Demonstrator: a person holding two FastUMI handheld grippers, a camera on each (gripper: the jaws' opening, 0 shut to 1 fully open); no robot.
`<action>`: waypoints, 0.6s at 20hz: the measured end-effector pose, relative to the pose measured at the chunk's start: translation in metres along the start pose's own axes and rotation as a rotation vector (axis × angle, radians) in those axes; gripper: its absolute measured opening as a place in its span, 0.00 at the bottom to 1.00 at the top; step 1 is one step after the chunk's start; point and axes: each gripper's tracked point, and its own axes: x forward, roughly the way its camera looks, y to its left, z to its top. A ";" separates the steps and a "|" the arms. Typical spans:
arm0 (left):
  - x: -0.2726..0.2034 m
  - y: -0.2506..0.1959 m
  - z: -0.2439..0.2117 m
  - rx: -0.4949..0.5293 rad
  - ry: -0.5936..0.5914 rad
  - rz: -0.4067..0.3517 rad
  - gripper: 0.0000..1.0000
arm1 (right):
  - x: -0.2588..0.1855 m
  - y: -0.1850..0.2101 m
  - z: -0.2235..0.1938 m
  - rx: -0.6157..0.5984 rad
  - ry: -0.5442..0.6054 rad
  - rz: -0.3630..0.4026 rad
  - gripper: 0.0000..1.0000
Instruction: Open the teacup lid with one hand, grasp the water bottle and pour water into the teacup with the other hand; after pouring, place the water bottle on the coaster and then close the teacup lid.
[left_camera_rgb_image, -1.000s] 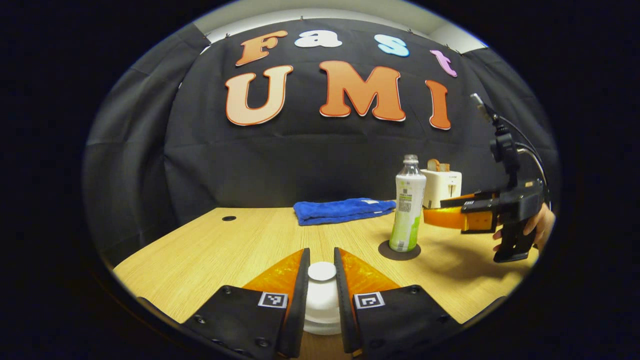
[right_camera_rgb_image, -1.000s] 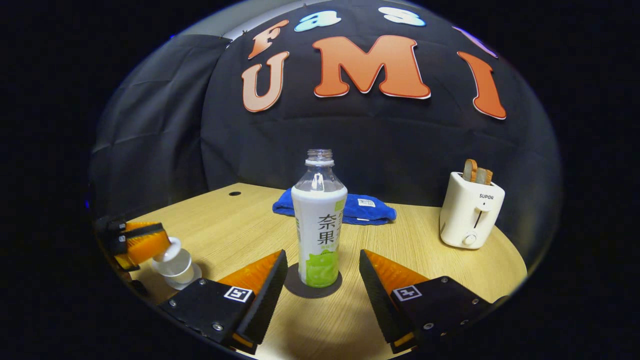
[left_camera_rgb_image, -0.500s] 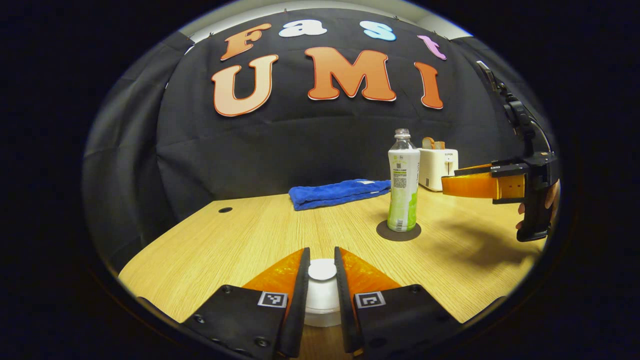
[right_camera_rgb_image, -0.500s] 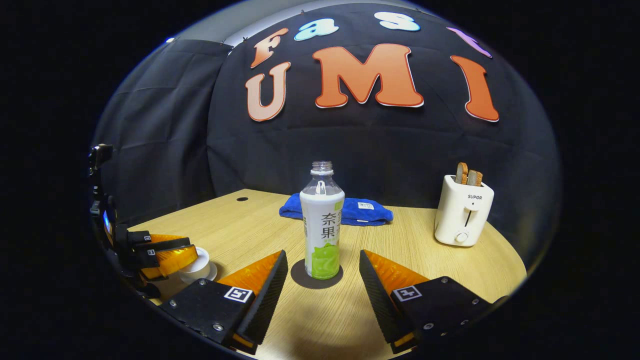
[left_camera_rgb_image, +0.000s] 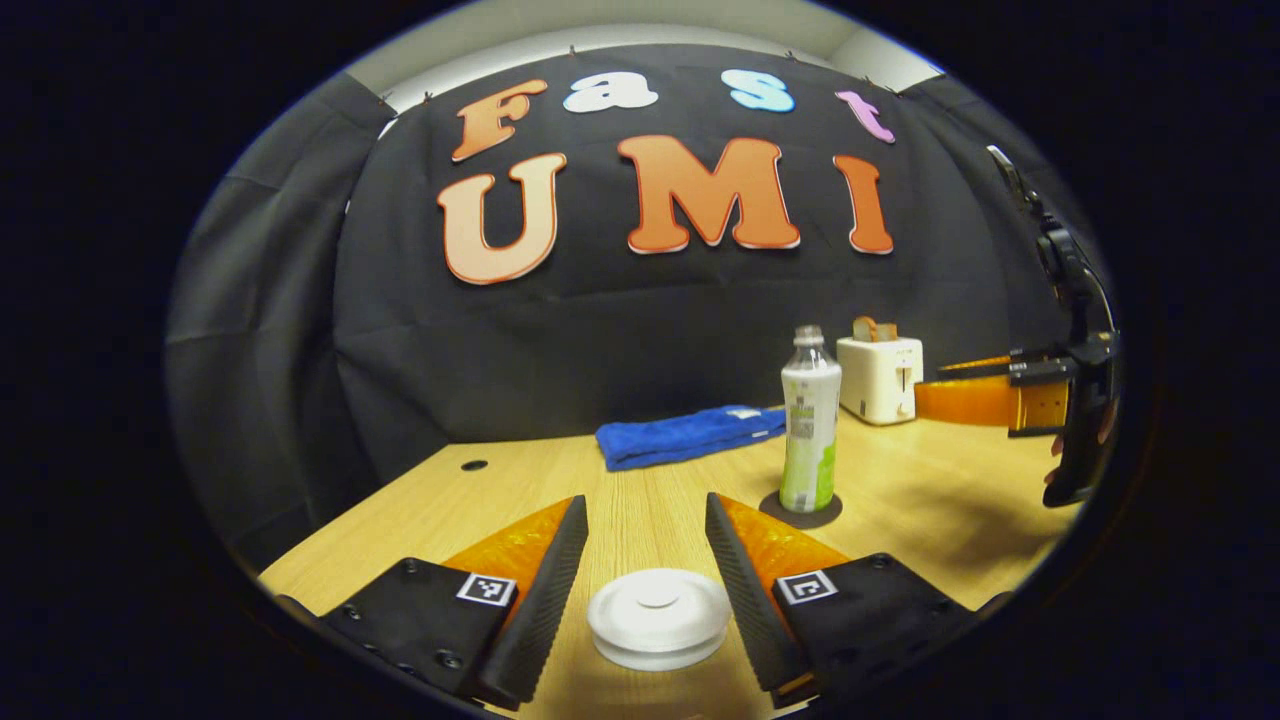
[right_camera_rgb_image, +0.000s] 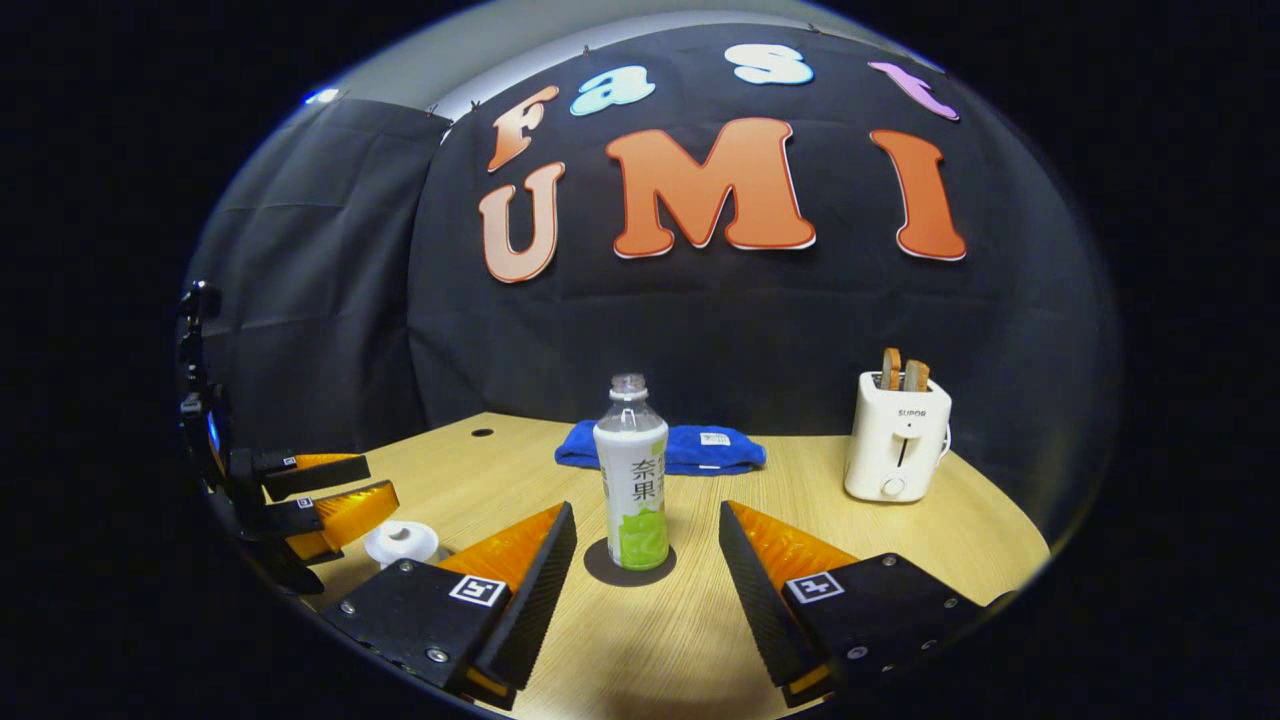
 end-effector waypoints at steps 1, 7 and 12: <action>-0.001 0.001 0.016 -0.016 -0.032 0.008 0.86 | -0.004 -0.001 0.008 -0.004 -0.021 -0.009 0.86; -0.018 0.010 0.092 -0.099 -0.171 0.060 0.90 | -0.035 0.011 0.046 0.026 -0.127 -0.032 0.87; -0.033 0.019 0.120 -0.158 -0.221 0.081 0.86 | -0.055 0.004 0.073 -0.008 -0.204 -0.115 0.87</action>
